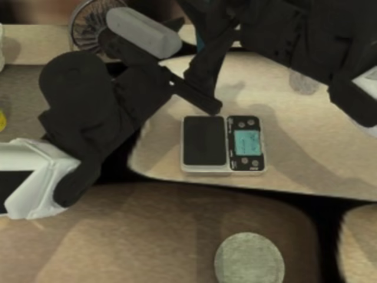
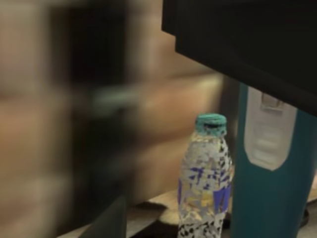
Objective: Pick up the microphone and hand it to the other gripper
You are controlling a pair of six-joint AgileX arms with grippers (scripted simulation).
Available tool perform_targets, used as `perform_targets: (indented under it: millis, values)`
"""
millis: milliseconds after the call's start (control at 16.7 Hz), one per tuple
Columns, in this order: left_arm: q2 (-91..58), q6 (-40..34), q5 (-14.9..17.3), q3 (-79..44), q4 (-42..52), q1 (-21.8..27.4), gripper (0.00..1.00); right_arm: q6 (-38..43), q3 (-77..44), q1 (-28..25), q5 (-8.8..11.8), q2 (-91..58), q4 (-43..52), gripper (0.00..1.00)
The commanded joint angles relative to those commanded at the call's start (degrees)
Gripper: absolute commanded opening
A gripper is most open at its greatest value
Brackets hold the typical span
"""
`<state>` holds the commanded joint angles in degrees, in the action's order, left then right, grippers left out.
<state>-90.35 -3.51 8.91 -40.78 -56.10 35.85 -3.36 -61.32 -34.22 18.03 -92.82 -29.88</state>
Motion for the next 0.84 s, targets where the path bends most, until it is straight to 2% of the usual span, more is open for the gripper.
perform_targets:
  millis: [180, 300, 660, 840]
  values:
    - [-0.74, 0.32, -0.36, 0.56, -0.01, -0.39, 1.00, -0.15, -0.63, 0.12, -0.44, 0.55, -0.03, 0.00]
    - [0.25, 0.31, -0.15, 1.54, 0.09, -0.64, 1.00, -0.03, -0.16, 0.65, 0.05, 0.90, 0.03, 0.00]
    - [12.60, 0.13, 1.53, 13.46, 0.50, -3.55, 1.00, -0.01, 4.13, 5.67, 5.90, 5.37, -0.09, 0.00]
    - [14.61, 0.08, 1.93, 15.46, 0.44, -4.08, 1.00, -0.20, 5.02, 6.84, 6.95, 6.24, -0.09, 0.00]
